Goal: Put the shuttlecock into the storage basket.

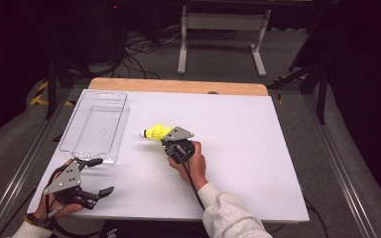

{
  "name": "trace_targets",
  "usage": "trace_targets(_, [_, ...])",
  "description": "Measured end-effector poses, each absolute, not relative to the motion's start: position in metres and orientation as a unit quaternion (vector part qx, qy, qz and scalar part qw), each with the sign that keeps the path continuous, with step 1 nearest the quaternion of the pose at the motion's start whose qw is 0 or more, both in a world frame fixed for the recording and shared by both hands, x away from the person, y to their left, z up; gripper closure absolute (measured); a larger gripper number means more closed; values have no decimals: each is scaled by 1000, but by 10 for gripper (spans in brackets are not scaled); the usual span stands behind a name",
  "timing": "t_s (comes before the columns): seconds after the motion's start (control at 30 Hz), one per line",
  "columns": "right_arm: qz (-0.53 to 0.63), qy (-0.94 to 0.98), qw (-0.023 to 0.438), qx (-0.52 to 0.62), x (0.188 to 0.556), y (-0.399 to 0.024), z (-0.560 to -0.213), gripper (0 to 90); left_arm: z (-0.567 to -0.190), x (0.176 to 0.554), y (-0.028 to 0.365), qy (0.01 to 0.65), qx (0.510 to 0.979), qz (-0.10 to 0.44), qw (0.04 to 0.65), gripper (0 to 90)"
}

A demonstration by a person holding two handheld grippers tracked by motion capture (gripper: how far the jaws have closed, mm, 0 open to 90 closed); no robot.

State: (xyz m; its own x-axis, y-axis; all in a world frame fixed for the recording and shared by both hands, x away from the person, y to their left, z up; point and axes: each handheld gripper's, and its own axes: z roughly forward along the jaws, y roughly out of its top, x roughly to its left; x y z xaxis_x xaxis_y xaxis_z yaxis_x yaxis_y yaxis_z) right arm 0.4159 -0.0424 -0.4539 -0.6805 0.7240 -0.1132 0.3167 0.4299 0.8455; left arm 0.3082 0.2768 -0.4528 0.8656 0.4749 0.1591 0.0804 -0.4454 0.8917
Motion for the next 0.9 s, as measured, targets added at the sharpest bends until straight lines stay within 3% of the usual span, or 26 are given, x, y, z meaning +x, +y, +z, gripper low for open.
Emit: trace_targets(0.9, [449, 803, 247, 305, 415, -53, -430, 872, -453, 308, 278, 171, 825, 196, 502, 84])
